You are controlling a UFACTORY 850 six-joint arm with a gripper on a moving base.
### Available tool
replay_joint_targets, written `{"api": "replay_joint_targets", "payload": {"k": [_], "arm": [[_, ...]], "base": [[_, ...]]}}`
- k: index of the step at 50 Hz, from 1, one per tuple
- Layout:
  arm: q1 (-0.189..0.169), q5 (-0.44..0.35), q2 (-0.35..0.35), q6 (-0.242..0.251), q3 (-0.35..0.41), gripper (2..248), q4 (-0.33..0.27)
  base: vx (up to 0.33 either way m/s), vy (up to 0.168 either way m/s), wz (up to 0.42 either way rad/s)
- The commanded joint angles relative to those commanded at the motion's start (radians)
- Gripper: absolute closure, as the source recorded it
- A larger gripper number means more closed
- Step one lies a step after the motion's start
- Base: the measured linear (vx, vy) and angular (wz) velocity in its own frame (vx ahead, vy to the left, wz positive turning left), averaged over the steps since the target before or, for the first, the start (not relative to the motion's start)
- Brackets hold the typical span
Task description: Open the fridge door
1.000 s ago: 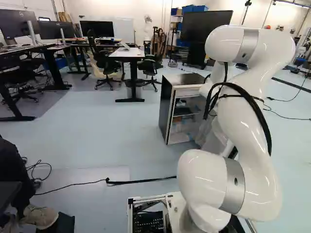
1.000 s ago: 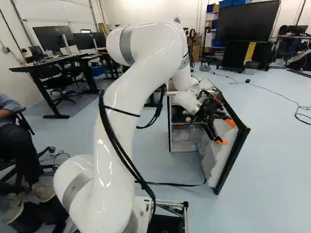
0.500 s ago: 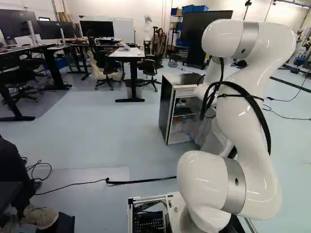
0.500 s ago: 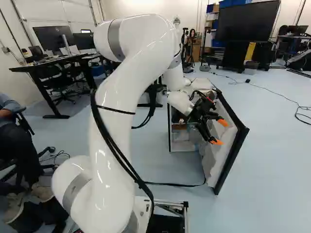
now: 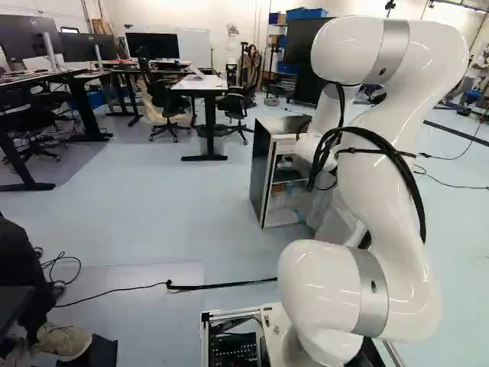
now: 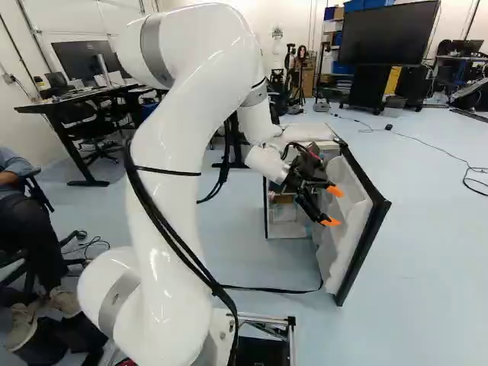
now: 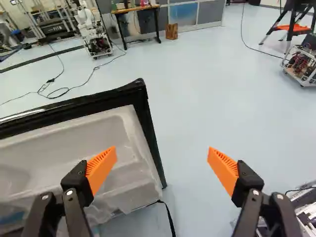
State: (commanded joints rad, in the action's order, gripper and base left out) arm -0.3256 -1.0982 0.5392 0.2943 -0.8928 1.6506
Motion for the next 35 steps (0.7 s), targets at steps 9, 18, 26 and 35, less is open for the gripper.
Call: {"api": "replay_joint_targets", "payload": {"k": [9, 18, 26, 35], "arm": [[0.032, 0.000, -0.031, 0.000, 0.051, 3, -0.029], [0.066, 0.000, -0.061, 0.000, 0.101, 3, -0.057], [0.098, 0.000, -0.089, 0.000, 0.145, 3, -0.083], [0.127, 0.000, -0.113, 0.000, 0.185, 3, -0.103]], "base": [[0.000, 0.000, 0.000], [0.000, 0.000, 0.000], [0.000, 0.000, 0.000], [0.000, 0.000, 0.000]]}}
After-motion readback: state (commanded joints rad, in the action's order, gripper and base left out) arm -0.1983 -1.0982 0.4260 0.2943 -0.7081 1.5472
